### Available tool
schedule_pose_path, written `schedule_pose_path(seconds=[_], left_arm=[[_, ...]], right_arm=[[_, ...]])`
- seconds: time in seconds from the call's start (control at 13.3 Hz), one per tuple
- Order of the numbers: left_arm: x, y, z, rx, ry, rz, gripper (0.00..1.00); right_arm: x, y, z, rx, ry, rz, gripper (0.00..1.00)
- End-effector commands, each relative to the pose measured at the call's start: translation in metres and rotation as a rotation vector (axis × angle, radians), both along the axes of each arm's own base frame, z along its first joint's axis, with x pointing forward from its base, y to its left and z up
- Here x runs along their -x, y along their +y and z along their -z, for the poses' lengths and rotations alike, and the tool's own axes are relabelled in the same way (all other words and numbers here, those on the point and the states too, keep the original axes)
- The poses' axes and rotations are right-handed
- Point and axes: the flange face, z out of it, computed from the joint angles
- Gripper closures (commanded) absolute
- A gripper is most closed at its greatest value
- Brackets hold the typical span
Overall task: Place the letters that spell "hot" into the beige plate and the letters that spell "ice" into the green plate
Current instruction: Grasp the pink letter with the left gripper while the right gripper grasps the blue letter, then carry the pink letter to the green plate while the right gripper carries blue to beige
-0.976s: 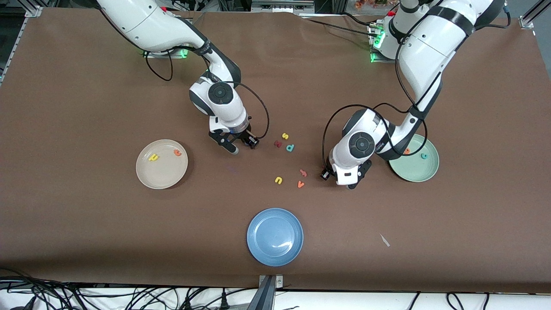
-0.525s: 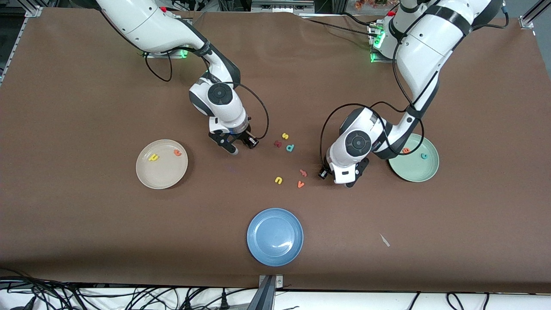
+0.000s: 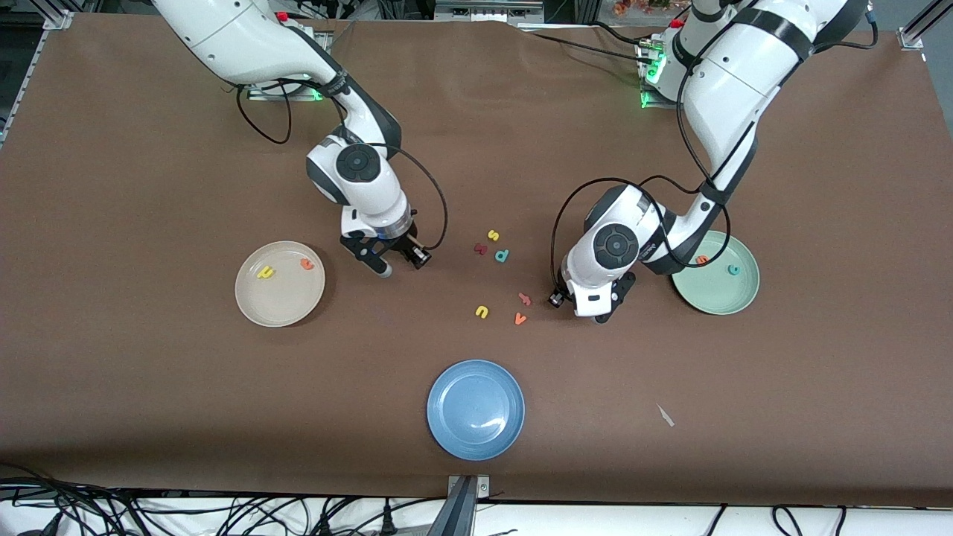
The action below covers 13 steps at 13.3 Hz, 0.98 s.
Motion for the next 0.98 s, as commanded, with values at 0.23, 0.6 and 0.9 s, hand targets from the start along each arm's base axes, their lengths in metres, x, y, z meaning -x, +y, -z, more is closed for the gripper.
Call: schedule_pose_path(seconds=[0.23, 0.6, 0.9], left_arm=[[-0.018, 0.054, -0.051, -0.042, 0.093, 0.153, 1.00], [-0.021, 0.163, -0.121, 0.033, 0.263, 0.420, 1.00], [-0.009, 0.251, -0.112, 0.110, 0.368, 0.600, 1.00]], right_arm=[[0.003, -0.062, -0.028, 0.147, 0.035, -0.133, 0.73], [0.002, -0.113, -0.036, 0.198, 0.048, -0.235, 0.73], [-0.018, -0.161, -0.033, 0.225, 0.057, -0.302, 0.73]])
